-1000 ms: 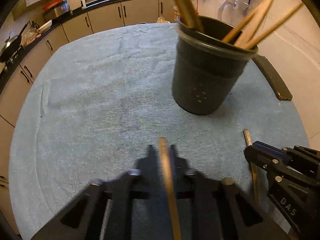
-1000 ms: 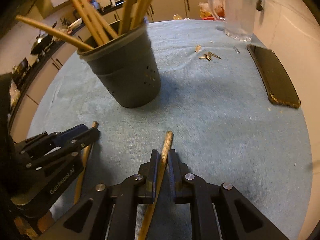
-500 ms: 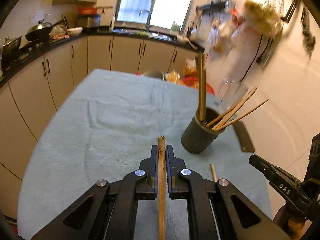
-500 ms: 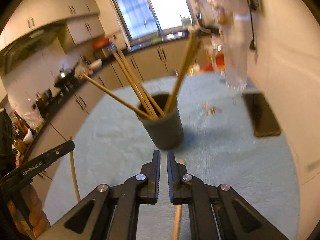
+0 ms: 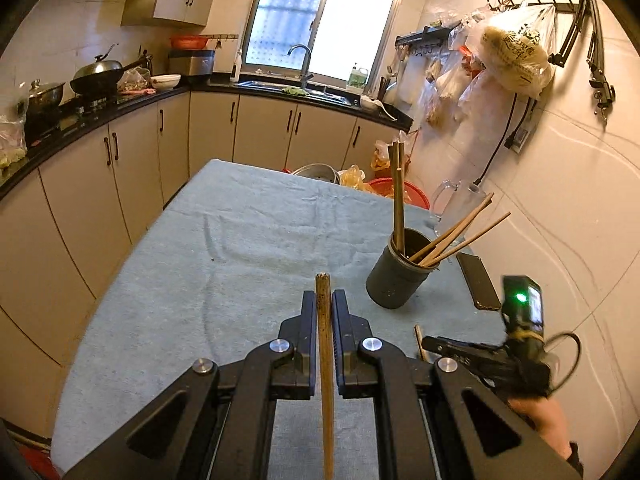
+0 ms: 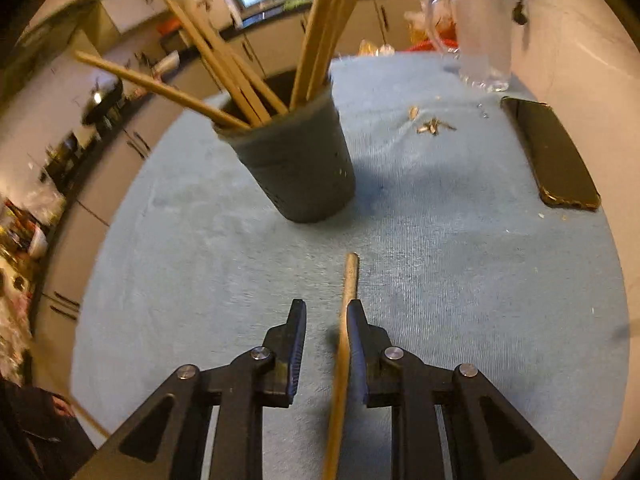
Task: Organize utensils
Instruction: 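Lift the chopstick with the right tool over the grey cup while the left tool carries its chopstick, then lower the chopstick into the grey cup with the right tool while the left tool lowers its own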
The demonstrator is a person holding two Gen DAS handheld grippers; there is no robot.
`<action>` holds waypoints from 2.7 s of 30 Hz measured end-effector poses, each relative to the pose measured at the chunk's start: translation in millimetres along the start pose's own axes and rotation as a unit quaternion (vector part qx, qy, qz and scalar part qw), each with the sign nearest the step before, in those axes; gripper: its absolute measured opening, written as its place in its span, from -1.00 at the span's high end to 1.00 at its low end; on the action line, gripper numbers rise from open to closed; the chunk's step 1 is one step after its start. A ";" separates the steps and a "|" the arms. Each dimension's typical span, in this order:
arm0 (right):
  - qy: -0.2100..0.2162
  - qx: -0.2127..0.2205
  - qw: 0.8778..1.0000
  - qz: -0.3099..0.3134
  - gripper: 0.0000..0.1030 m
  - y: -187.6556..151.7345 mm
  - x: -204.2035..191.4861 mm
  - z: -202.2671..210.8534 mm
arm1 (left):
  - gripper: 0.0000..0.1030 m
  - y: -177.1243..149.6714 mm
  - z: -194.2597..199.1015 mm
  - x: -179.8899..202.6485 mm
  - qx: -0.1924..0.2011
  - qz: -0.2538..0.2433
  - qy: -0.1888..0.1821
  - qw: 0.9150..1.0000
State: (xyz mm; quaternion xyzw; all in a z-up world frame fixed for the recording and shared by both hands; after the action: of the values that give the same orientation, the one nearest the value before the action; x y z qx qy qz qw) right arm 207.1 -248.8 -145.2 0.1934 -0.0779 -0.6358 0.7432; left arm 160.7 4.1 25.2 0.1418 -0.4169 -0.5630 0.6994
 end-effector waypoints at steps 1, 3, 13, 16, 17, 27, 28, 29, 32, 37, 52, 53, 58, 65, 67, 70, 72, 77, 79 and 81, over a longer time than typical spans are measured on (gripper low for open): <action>-0.007 -0.008 1.000 -0.001 0.54 3.6 0.7 -4.3 | 0.85 -0.4 -1.3 0.6 -0.001 0.000 0.001 1.000; -0.027 -0.036 0.999 0.005 0.54 10.8 2.8 -18.2 | 0.85 -1.1 -2.3 0.2 -0.005 0.000 0.004 1.000; -0.077 -0.050 0.995 0.046 0.81 11.2 -10.2 -31.8 | 0.85 0.8 -1.9 -0.9 -0.010 0.003 0.005 1.000; -0.068 -0.043 0.996 0.048 0.82 9.2 -6.0 -29.3 | 0.85 -2.4 -0.1 -1.3 -0.003 -0.002 0.008 1.000; -0.063 -0.038 0.996 0.046 0.83 8.4 -4.5 -28.2 | 0.85 -3.0 0.8 -1.2 -0.001 -0.003 0.010 1.000; -0.049 0.150 0.987 -0.031 0.84 -13.0 6.8 77.3 | 0.85 -4.8 16.7 3.5 0.006 -0.009 0.000 1.000; -0.053 0.171 0.983 -0.030 0.84 -15.3 3.9 93.3 | 0.85 -5.6 17.6 4.3 0.006 -0.010 0.000 1.000; -0.061 0.191 0.979 -0.026 0.84 -18.9 -0.5 111.8 | 0.85 -6.5 18.3 5.1 0.006 -0.011 0.001 1.000; -0.070 0.226 0.971 -0.015 0.84 -24.1 -11.8 142.0 | 0.85 -9.4 22.4 7.8 0.012 -0.016 0.003 1.000; -0.065 0.272 0.960 -0.005 0.84 -35.3 -23.8 173.4 | 0.86 -7.8 31.5 11.4 0.025 -0.014 -0.005 1.000; -0.042 0.294 0.955 -0.001 0.83 -35.6 -27.7 172.7 | 0.86 2.1 32.2 30.5 0.030 -0.024 -0.014 0.999; -0.040 0.294 0.955 -0.001 0.83 -35.1 -27.1 171.9 | 0.86 2.2 31.8 30.5 0.031 -0.023 -0.016 0.999; -0.037 0.295 0.955 0.001 0.83 -32.8 -24.8 168.0 | 0.86 4.9 31.2 31.8 0.031 -0.020 -0.017 0.999; -0.039 0.305 0.951 0.000 0.83 -22.5 -22.1 172.0 | 0.86 19.0 35.0 41.4 0.035 -0.019 -0.036 0.999; -0.043 0.316 0.948 0.001 0.83 -17.2 -21.5 177.8 | 0.86 26.5 38.1 47.7 0.039 -0.019 -0.046 0.998; -0.048 0.342 0.939 0.005 0.83 -1.8 -20.3 188.3 | 0.86 44.4 45.6 63.1 0.066 -0.034 -0.059 0.996; -0.050 0.353 0.934 0.007 0.83 9.8 -19.1 190.9 | 0.86 57.9 47.8 74.9 0.076 -0.040 -0.071 0.994; -0.055 0.401 0.914 0.003 0.83 46.8 -18.5 208.5 | 0.86 92.1 55.8 105.6 0.119 -0.054 -0.106 0.986; -0.061 0.423 0.904 -0.003 0.83 58.8 -17.0 215.4 | 0.86 101.3 55.4 112.5 0.137 -0.052 -0.117 0.982; -0.071 0.444 0.893 -0.009 0.83 69.5 -16.9 219.3 | 0.86 108.2 49.9 119.1 0.149 -0.054 -0.126 0.979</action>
State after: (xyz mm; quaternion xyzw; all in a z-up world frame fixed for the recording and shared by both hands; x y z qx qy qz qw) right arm 188.4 -265.5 84.1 0.4583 -0.4027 -0.5536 0.5669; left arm 198.2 -54.9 178.4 0.1952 -0.5727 -0.5450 0.5805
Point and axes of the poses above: each gripper's, at about its wrist camera, not at the fingertips, and z roughly against the way its jaws point, x to its right, y to its top, the point moved 1 cm from there along -z, roughly the way its jaws point, and after that the axes turned 15 degrees about z, right-handed, at the moved point
